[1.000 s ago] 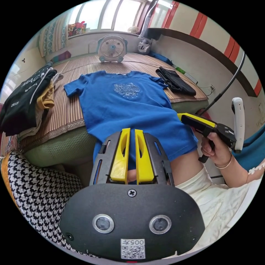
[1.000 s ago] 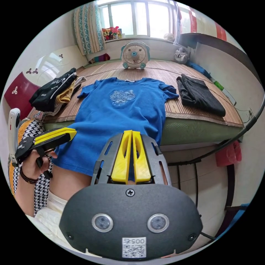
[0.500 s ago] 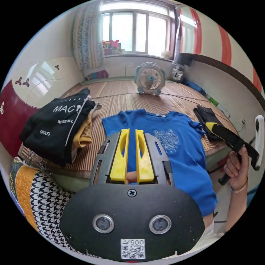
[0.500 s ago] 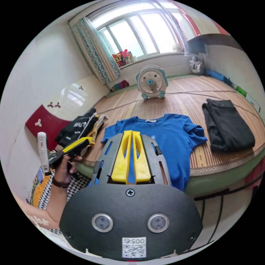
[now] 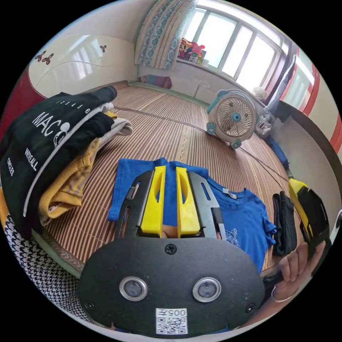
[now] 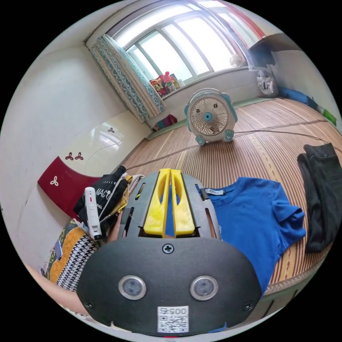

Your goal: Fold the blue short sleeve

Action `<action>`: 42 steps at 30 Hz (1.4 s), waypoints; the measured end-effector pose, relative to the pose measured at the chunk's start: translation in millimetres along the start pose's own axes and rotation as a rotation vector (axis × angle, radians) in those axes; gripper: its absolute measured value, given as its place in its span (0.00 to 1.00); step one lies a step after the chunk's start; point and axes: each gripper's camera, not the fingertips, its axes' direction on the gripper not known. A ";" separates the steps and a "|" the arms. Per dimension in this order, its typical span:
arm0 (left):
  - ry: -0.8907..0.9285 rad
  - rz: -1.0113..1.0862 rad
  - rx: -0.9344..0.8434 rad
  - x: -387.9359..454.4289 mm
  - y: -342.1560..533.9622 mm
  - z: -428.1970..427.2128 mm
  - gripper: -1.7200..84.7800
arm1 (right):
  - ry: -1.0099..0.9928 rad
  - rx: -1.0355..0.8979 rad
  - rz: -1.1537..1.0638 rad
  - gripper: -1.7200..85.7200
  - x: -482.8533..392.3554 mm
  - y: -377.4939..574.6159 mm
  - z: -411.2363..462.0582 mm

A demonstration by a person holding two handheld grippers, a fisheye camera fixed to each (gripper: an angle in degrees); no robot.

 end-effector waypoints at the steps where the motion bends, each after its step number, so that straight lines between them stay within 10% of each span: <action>1: -0.005 -0.001 0.009 -2.5 3.2 2.8 0.09 | -0.012 -0.011 0.006 0.01 2.9 -3.0 9.1; 17: -0.132 -0.184 -0.089 -61.1 5.5 47.0 0.15 | 0.376 -0.071 -0.020 0.01 8.2 6.5 77.4; 42: -0.203 -0.039 0.024 -15.9 -28.6 62.1 0.05 | 0.330 -0.122 0.056 0.01 10.3 -8.3 105.7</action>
